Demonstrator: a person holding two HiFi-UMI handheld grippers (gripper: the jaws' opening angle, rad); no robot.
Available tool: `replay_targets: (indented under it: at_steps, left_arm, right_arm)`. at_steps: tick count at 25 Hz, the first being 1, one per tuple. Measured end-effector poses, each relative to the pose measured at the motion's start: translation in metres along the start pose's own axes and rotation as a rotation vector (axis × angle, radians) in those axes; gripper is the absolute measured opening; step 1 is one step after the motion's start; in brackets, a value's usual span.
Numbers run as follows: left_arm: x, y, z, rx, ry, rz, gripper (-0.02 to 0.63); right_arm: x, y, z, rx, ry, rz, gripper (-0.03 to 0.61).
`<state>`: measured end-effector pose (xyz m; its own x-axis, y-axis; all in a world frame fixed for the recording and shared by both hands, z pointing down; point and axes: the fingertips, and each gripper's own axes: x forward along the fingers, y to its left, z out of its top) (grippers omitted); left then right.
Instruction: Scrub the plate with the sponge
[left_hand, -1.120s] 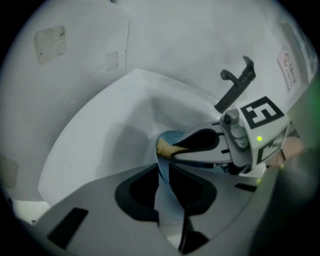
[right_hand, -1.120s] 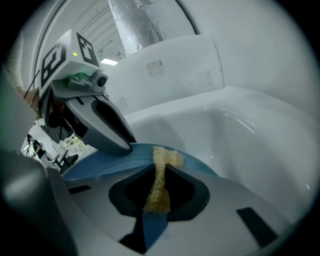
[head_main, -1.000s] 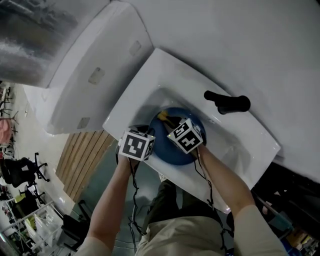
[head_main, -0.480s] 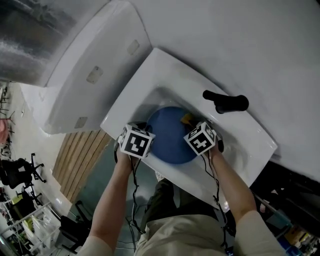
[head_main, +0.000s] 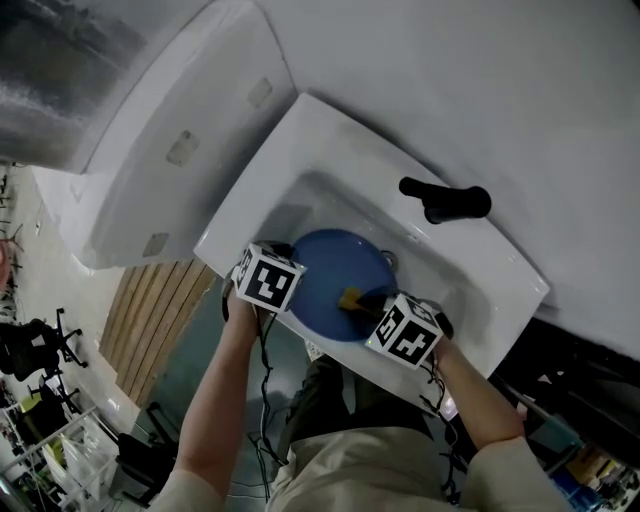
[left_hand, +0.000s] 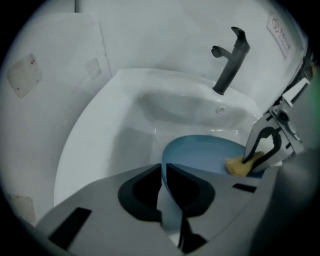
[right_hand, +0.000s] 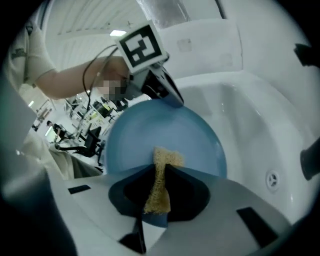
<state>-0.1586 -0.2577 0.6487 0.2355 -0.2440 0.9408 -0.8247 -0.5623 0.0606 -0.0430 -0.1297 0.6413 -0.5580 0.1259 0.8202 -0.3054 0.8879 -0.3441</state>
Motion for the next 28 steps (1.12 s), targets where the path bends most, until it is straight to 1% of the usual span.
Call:
replay_targets:
  at_steps: [3, 5, 6, 8, 10, 12, 14, 16, 18, 22, 24, 26, 28]
  left_arm:
    - [0.002, -0.009, -0.001, 0.050, 0.034, -0.059, 0.050]
    - [0.002, -0.012, -0.008, 0.057, 0.080, -0.081, 0.060]
    - [0.002, -0.013, -0.011, 0.036, 0.096, -0.103, 0.061]
    - [0.003, -0.019, -0.014, -0.029, 0.104, -0.182, 0.064]
    - [0.002, -0.021, -0.012, -0.064, 0.107, -0.236, 0.067]
    - [0.003, -0.020, -0.010, -0.064, 0.113, -0.250, 0.062]
    - [0.003, -0.019, -0.010, -0.076, 0.118, -0.244, 0.051]
    - [0.003, -0.019, -0.010, -0.108, 0.114, -0.232, 0.041]
    - [0.002, -0.019, -0.009, -0.128, 0.095, -0.217, 0.040]
    - [0.002, -0.018, -0.009, -0.146, 0.069, -0.187, 0.040]
    - [0.002, -0.016, -0.008, -0.149, 0.065, -0.176, 0.038]
    - [0.002, -0.016, -0.009, -0.147, 0.064, -0.169, 0.038]
    - [0.002, -0.016, -0.009, -0.144, 0.060, -0.165, 0.037]
  right_arm:
    - [-0.002, 0.033, 0.033, -0.010, -0.135, 0.149, 0.069]
    - [0.002, 0.045, 0.053, -0.017, -0.200, 0.215, 0.070]
    - [0.006, 0.046, 0.059, -0.032, -0.220, 0.223, 0.069]
    - [0.012, 0.042, 0.068, -0.082, -0.251, 0.220, 0.069]
    - [0.015, 0.038, 0.073, -0.119, -0.293, 0.231, 0.069]
    - [0.016, 0.033, 0.077, -0.128, -0.340, 0.250, 0.069]
    - [0.020, 0.023, 0.081, -0.120, -0.373, 0.243, 0.069]
    - [0.028, 0.005, 0.084, -0.116, -0.370, 0.181, 0.069]
    - [0.041, -0.017, 0.087, -0.127, -0.349, 0.088, 0.071]
    - [0.061, -0.071, 0.083, -0.105, -0.266, -0.095, 0.072]
    - [0.064, -0.096, 0.068, -0.099, -0.185, -0.192, 0.072]
    - [0.061, -0.113, 0.042, -0.102, -0.082, -0.275, 0.072]
    - [0.053, -0.121, 0.013, -0.082, 0.004, -0.313, 0.072]
